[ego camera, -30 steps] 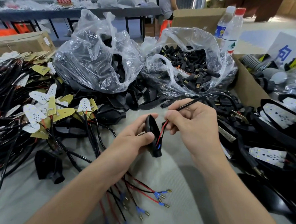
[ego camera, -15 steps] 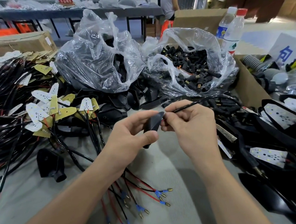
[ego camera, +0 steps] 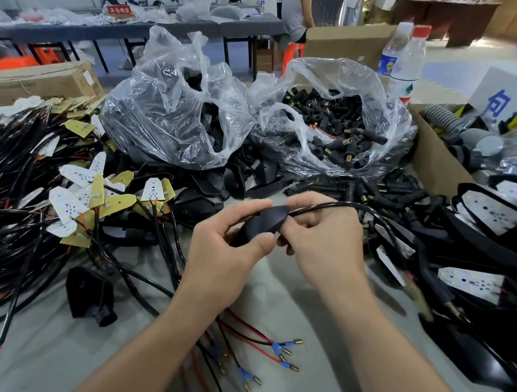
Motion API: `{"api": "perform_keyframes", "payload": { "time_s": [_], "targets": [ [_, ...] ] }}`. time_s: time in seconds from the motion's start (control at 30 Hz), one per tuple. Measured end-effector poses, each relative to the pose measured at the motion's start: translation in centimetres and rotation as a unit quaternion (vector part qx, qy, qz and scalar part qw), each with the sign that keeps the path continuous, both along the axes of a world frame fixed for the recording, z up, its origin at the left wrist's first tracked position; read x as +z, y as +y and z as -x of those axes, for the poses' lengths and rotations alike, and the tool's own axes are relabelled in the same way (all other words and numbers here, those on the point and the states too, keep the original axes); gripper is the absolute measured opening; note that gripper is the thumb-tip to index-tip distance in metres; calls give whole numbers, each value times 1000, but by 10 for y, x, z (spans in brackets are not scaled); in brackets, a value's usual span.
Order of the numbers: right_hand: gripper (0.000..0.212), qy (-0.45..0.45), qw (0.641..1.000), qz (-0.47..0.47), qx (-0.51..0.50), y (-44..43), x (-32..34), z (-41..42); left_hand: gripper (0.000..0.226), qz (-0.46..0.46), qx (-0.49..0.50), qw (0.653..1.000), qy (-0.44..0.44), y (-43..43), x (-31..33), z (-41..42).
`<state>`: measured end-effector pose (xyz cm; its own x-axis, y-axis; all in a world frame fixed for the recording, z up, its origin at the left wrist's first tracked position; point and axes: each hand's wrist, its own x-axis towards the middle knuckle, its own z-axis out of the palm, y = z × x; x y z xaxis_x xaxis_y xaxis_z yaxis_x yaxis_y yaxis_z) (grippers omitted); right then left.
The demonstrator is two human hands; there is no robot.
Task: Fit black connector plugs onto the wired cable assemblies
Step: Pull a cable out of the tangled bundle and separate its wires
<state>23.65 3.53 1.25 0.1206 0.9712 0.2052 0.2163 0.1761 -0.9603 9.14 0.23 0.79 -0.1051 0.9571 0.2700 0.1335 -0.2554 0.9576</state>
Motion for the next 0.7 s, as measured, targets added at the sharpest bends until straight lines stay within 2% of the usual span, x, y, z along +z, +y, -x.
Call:
{"api": "perform_keyframes", "payload": {
  "time_s": [0.07, 0.13, 0.2, 0.3, 0.37, 0.5, 0.7],
  "targets": [
    [13, 162, 983, 46, 69, 1, 2, 0, 45, -4, 2, 1000, -17, 2, 0, 1],
    [23, 266, 954, 79, 116, 3, 4, 1, 45, -2, -1, 1000, -23, 3, -1, 1],
    [34, 310, 932, 109, 151, 4, 3, 2, 44, -3, -6, 1000, -24, 4, -3, 2],
    [36, 332, 919, 128, 173, 5, 1, 2, 43, 1, -17, 1000, -16, 4, -4, 3],
    [36, 298, 931, 112, 182, 7, -1, 1, 40, 9, -17, 1000, -22, 4, -5, 4],
    [17, 88, 986, 32, 139, 8, -5, 1, 38, 16, -26, 997, -69, 6, -4, 5],
    [4, 9, 987, 49, 151, 3, -9, 6, 32, 40, -38, 990, -126, 6, -4, 3]
  ]
}}
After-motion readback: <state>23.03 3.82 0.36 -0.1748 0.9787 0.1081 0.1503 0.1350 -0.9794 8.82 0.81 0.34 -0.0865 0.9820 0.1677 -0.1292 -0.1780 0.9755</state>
